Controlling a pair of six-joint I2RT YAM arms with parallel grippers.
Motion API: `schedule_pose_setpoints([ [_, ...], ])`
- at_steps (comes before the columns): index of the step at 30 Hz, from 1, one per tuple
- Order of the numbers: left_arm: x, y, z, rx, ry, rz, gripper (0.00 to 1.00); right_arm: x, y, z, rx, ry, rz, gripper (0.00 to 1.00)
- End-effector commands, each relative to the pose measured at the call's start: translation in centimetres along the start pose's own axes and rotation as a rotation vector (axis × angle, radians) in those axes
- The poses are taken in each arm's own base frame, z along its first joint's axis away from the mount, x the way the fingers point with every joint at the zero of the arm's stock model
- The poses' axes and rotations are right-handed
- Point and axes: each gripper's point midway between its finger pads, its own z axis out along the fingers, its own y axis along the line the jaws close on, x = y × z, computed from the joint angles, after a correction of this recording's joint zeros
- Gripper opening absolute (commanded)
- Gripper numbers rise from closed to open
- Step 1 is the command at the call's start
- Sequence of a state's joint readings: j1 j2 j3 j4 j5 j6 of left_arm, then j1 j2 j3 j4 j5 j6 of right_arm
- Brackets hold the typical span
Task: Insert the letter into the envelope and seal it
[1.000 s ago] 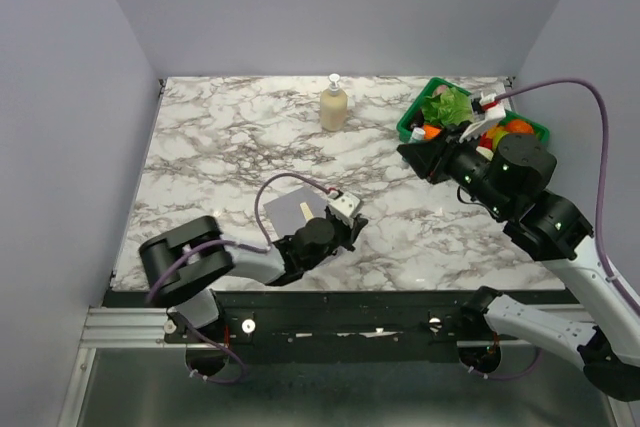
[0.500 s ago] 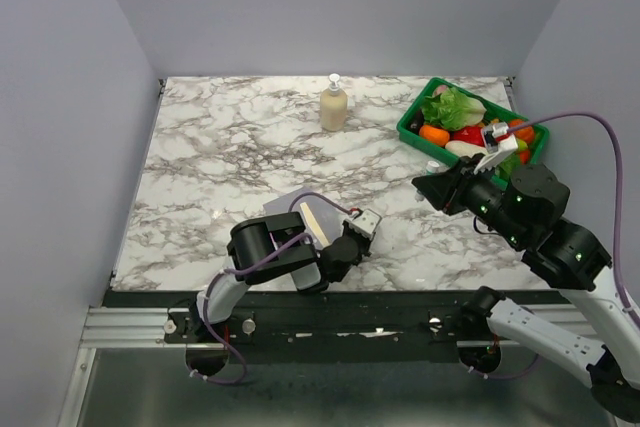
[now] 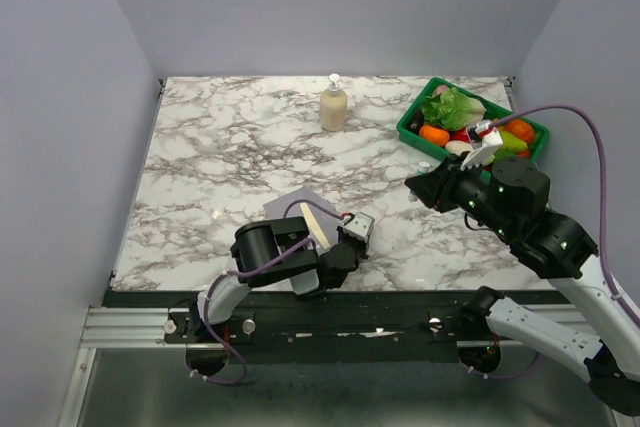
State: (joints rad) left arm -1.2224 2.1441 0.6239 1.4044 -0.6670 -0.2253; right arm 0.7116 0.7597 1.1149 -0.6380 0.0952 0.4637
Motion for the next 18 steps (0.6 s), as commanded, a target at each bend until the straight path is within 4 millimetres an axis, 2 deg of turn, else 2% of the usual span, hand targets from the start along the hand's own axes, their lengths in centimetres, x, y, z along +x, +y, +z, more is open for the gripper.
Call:
schedule_pose_setpoints([
  [1, -3.4, -0.4, -0.6, -0.01, -0.168, -0.127, 0.29, 0.0, 0.2, -0.2, -0.016, -0.001, -0.002, 0.01],
  [5, -3.4, -0.9, -0.8, 0.003, -0.168, -0.127, 0.4, 0.3, 0.0, -0.3, -0.009, -0.001, 0.0, 0.01],
  [9, -3.7, -0.9, -0.9, -0.006, -0.167, -0.125, 0.59, 0.4, 0.0, -0.6, -0.011, -0.002, 0.001, 0.01],
  [12, -4.8, -0.9, -0.9, -0.016, -0.17, -0.117, 0.69, -0.1, 0.0, -1.0, -0.011, -0.015, 0.002, 0.01],
  [14, -7.0, -1.2, -1.0, -0.015, -0.191, -0.134, 0.73, -0.5, -0.1, -1.3, -0.003, -0.03, 0.002, 0.01],
  [15, -6.9, -1.1, -0.9, -0.025, -0.162, -0.106, 0.76, -0.9, -0.1, -1.7, -0.002, -0.045, 0.004, 0.01],
  [16, -9.7, -1.8, -0.8, -0.019, -0.194, -0.137, 0.78, -1.2, -0.1, -1.9, 0.003, -0.058, 0.006, 0.01],
  [17, -10.8, -2.1, -0.6, -0.023, -0.189, -0.168, 0.8, -1.5, -0.2, -2.0, 0.007, -0.067, 0.008, 0.01],
  [18, -9.2, -2.0, -0.3, -0.044, -0.078, -0.095, 0.81, -1.8, -0.2, -2.3, 0.007, -0.081, 0.009, 0.01],
])
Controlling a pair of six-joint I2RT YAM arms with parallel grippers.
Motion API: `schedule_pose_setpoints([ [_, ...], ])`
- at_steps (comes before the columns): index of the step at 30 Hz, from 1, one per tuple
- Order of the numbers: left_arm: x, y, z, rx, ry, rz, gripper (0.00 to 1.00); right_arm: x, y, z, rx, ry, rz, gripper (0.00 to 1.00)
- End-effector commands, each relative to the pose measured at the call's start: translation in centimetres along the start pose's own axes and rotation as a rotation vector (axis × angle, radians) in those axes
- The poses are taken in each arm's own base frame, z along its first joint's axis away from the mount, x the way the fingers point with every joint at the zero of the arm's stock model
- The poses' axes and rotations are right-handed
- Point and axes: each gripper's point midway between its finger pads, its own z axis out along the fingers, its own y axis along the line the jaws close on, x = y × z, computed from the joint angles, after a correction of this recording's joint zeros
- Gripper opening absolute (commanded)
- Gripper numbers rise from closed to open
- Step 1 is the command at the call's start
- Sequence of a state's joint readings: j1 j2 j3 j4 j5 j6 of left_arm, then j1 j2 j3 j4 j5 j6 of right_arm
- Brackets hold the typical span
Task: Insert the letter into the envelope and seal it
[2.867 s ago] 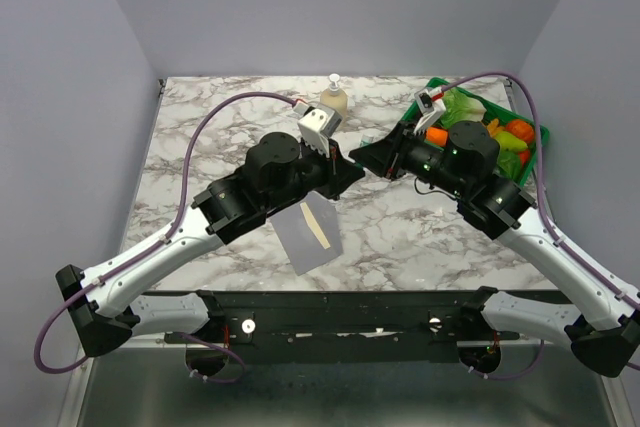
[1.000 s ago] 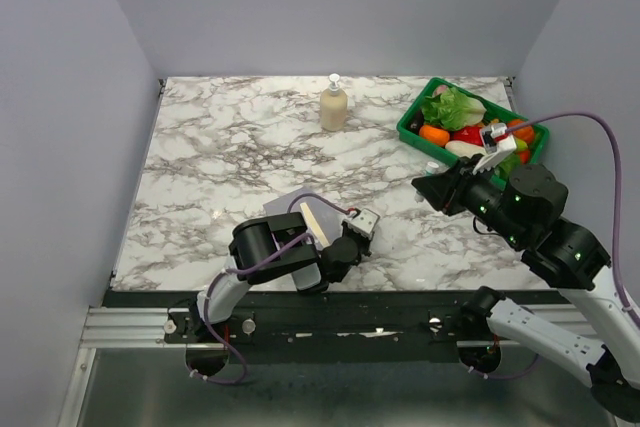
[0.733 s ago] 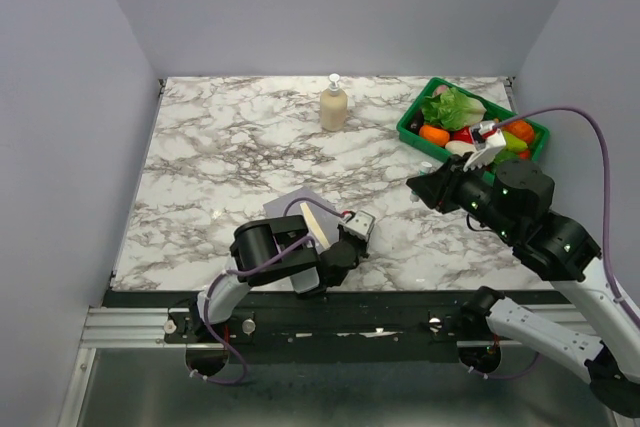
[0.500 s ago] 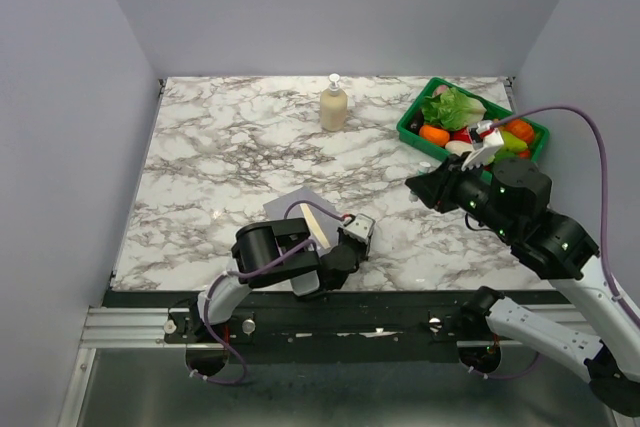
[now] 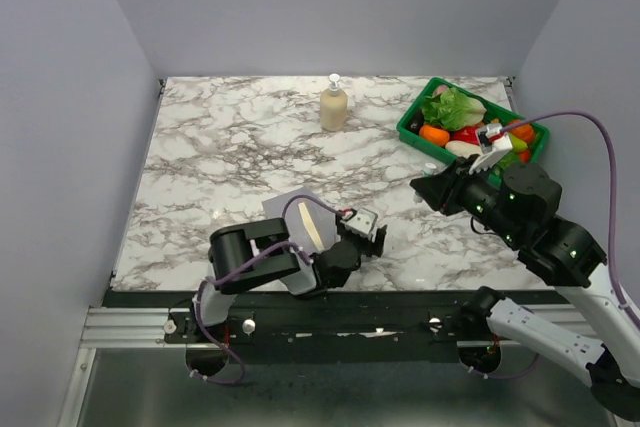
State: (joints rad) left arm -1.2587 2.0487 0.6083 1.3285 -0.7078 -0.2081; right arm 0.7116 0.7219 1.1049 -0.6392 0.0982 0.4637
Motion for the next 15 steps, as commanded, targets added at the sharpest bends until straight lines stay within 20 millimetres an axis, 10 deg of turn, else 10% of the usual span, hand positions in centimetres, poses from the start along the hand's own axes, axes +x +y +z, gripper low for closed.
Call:
schedule_pose_setpoints([
  [1, -11.4, -2.5, 1.7, -0.033, -0.094, -0.172, 0.82, -2.1, -0.2, -1.7, 0.024, -0.075, 0.008, 0.01],
  [15, -18.5, -1.8, -2.2, 0.052, 0.165, -0.264, 0.95, -3.7, -1.6, -5.6, 0.044, -0.197, -0.091, 0.01],
])
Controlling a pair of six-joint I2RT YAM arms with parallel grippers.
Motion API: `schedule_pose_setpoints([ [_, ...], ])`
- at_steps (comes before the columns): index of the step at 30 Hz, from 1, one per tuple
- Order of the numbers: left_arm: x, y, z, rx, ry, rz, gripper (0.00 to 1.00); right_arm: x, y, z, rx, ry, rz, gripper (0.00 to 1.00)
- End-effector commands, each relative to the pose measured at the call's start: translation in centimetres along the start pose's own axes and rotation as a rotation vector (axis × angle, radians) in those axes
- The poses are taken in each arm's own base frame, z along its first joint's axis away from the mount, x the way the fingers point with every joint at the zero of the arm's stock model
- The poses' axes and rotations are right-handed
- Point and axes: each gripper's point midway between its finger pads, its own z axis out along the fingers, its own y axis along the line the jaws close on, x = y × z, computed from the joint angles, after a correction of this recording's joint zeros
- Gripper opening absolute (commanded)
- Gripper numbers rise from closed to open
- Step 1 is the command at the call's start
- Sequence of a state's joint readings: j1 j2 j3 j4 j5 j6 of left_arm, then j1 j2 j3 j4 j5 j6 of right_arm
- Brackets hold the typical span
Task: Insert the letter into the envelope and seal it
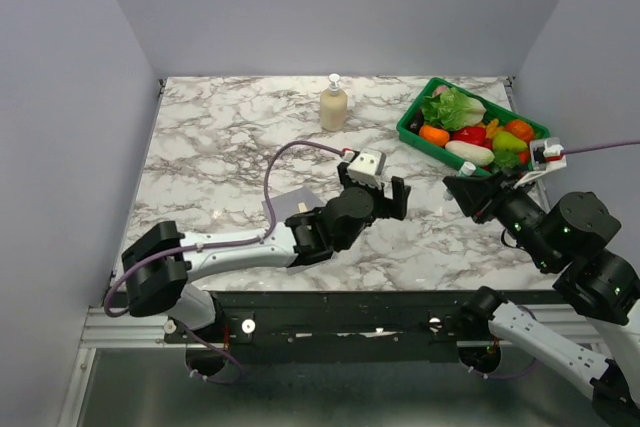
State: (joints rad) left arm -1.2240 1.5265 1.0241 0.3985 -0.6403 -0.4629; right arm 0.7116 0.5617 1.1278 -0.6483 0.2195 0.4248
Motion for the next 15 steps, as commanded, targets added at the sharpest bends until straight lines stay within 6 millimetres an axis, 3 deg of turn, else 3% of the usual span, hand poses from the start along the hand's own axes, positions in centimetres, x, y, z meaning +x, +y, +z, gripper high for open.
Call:
schedule_pose_setpoints([
  [1, -1.3, 2.1, -3.8, 0.028, 0.124, -0.031, 0.95, 0.7, 0.4, -0.5, -0.052, 0.036, -0.093, 0.01],
  [3, -2.6, 1.8, -5.2, 0.119, 0.119, -0.037, 0.95, 1.7, 1.7, -0.1, -0.14, 0.08, -0.146, 0.01],
  [4, -5.4, 1.1, -6.7, 0.187, 0.065, -0.065, 0.95, 2.6, 3.5, -0.3, -0.251, 0.12, -0.162, 0.01],
  [6, -7.5, 0.5, -8.3, 0.284, 0.015, -0.063, 0.94, 3.3, 5.4, -0.3, -0.373, 0.144, -0.2, 0.01],
  [7, -9.8, 0.1, -9.8, 0.331, -0.044, -0.082, 0.94, 4.4, 6.8, -0.4, -0.469, 0.19, -0.205, 0.01],
  [11, -14.0, -2.5, -13.5, 0.538, -0.127, -0.075, 0.92, 6.3, 10.1, -0.3, -0.691, 0.27, -0.203, 0.01],
  [15, -14.7, -6.0, -16.2, 0.769, -0.114, -0.061, 0.87, 6.6, 12.7, -0.2, -0.858, 0.291, -0.182, 0.01],
])
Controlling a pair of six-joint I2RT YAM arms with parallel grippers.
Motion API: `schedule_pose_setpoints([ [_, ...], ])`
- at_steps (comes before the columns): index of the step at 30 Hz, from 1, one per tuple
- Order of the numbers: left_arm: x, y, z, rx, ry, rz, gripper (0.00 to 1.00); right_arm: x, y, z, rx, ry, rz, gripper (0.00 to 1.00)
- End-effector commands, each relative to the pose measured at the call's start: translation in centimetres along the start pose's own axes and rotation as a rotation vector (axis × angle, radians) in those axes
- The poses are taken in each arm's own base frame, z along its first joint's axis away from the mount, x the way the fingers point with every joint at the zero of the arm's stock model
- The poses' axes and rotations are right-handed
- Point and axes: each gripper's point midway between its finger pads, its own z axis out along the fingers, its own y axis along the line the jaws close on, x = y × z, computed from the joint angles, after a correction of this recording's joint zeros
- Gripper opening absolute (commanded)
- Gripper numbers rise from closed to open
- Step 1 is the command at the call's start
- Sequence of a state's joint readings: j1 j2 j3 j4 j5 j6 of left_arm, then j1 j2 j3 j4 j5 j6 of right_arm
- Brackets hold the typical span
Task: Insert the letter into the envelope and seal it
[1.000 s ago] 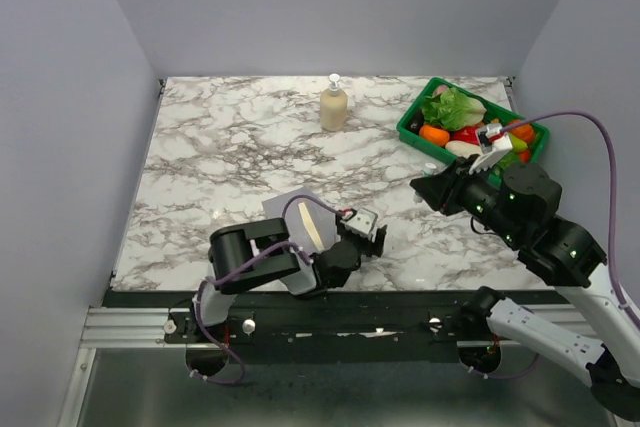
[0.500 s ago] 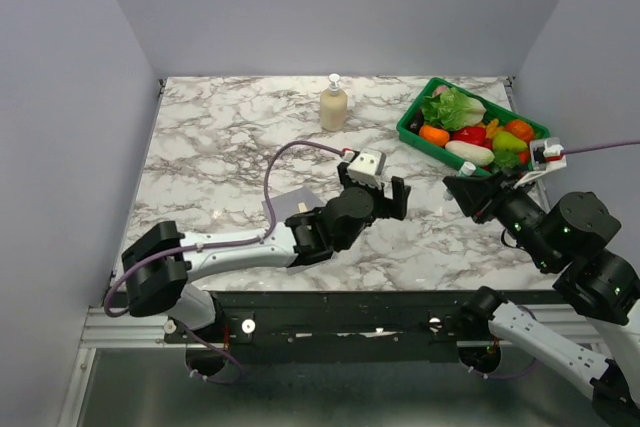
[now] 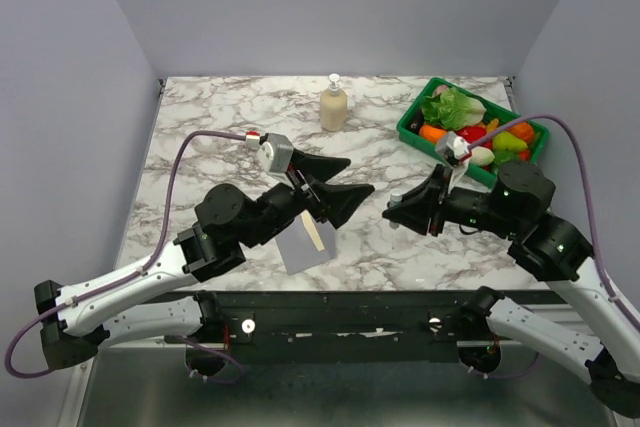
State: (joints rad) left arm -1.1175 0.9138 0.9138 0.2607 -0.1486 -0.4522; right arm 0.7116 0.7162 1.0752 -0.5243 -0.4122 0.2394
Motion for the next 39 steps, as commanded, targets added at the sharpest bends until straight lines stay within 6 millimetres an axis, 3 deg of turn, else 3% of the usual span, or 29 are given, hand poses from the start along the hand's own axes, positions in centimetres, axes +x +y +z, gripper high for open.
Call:
schedule_pose_setpoints([
  [1, 1.5, -5.8, -0.7, 0.337, 0.102, 0.011, 0.86, -0.6, 4.5, 1.0, -0.307, -0.004, -0.05, 0.01],
  [7, 3.3, -6.6, -0.8, 0.392, 0.174, 0.003, 0.79, -1.1, 5.7, 1.5, -0.398, -0.008, -0.044, 0.01],
  [13, 3.3, -4.5, -0.1, 0.274, 0.166, 0.008, 0.7, -1.0, 5.7, 1.5, -0.401, -0.005, -0.037, 0.01],
  [16, 1.6, -3.7, 0.0, 0.203, 0.112, -0.014, 0.64, -0.8, 5.3, 1.7, -0.376, -0.001, -0.028, 0.01],
  [23, -3.2, -2.9, 0.5, 0.057, 0.032, -0.057, 0.67, -0.1, 2.4, 3.0, -0.221, 0.026, 0.01, 0.01],
  [26, -2.8, -2.3, 1.2, -0.007, 0.092, -0.056, 0.64, 0.4, 1.9, 3.3, -0.201, 0.046, 0.021, 0.01],
  [29, -1.4, -1.3, 2.1, -0.098, 0.182, -0.005, 0.58, 0.4, 1.7, 3.4, -0.188, 0.048, 0.027, 0.01],
  [30, 0.0, -1.2, 2.0, -0.12, 0.24, 0.019, 0.57, 0.4, 1.6, 3.5, -0.18, 0.047, 0.026, 0.01],
  [39, 3.3, -0.9, 3.0, -0.251, 0.38, 0.135, 0.55, 0.2, 0.8, 3.4, -0.127, 0.028, 0.028, 0.01],
])
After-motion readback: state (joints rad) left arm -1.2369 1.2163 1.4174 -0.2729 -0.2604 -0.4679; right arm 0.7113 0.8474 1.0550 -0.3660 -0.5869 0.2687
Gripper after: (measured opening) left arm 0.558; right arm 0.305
